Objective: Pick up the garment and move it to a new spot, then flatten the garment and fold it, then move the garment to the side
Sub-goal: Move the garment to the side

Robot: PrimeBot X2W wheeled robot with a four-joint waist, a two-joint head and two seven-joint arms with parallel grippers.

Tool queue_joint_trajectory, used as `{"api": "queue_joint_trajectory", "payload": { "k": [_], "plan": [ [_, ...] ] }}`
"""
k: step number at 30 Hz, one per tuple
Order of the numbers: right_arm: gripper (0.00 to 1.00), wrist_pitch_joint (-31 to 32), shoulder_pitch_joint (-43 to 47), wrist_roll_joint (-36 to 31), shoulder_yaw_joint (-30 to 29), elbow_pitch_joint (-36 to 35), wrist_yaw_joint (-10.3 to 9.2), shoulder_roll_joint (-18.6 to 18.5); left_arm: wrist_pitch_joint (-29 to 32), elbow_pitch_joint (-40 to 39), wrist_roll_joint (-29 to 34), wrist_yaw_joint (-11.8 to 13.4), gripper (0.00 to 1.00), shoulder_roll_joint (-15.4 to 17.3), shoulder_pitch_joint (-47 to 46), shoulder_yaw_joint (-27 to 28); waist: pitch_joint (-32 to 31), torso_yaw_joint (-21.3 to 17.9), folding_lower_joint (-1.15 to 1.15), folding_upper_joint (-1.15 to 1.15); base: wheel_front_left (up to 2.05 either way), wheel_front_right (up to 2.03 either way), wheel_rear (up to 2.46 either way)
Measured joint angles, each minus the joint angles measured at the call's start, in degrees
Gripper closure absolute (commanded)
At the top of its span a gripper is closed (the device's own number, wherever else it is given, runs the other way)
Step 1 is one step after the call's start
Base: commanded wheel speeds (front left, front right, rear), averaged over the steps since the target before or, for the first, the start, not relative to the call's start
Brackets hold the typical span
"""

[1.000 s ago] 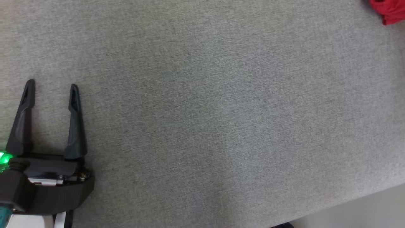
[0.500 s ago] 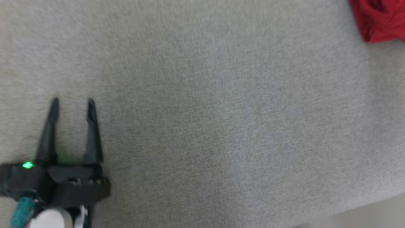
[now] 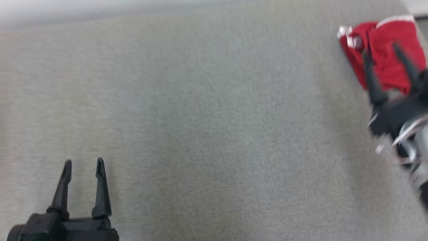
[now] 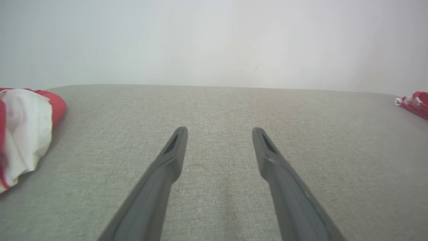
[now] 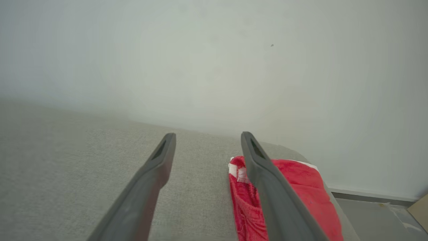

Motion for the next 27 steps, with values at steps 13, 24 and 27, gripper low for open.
{"api": "queue_joint_trajectory", "payload": {
  "k": [13,24,27],
  "plan": [
    [0.00,-0.08,24.47,-4.52,-12.25,-15.27,0.00,12.30,0.00,2.18,-0.19,-0.76,0.00,-0.74,3.89,0.34,-9.77,6.62,-0.01,-0.02,0.00,0.00,0.00],
    [0.00,-0.08,39.07,-8.18,-15.51,-22.36,0.00,20.17,0.00,4.59,-0.27,-1.29,0.00,-1.01,4.78,-0.01,-14.45,9.53,-0.01,-0.01,0.00,0.00,0.00],
    [0.00,-0.08,41.45,-8.76,-16.10,-23.10,0.00,21.46,0.00,5.37,-0.49,-1.57,0.00,-1.04,4.97,0.05,-15.57,9.54,-0.01,-0.01,0.00,0.00,0.00]
  ]
}}
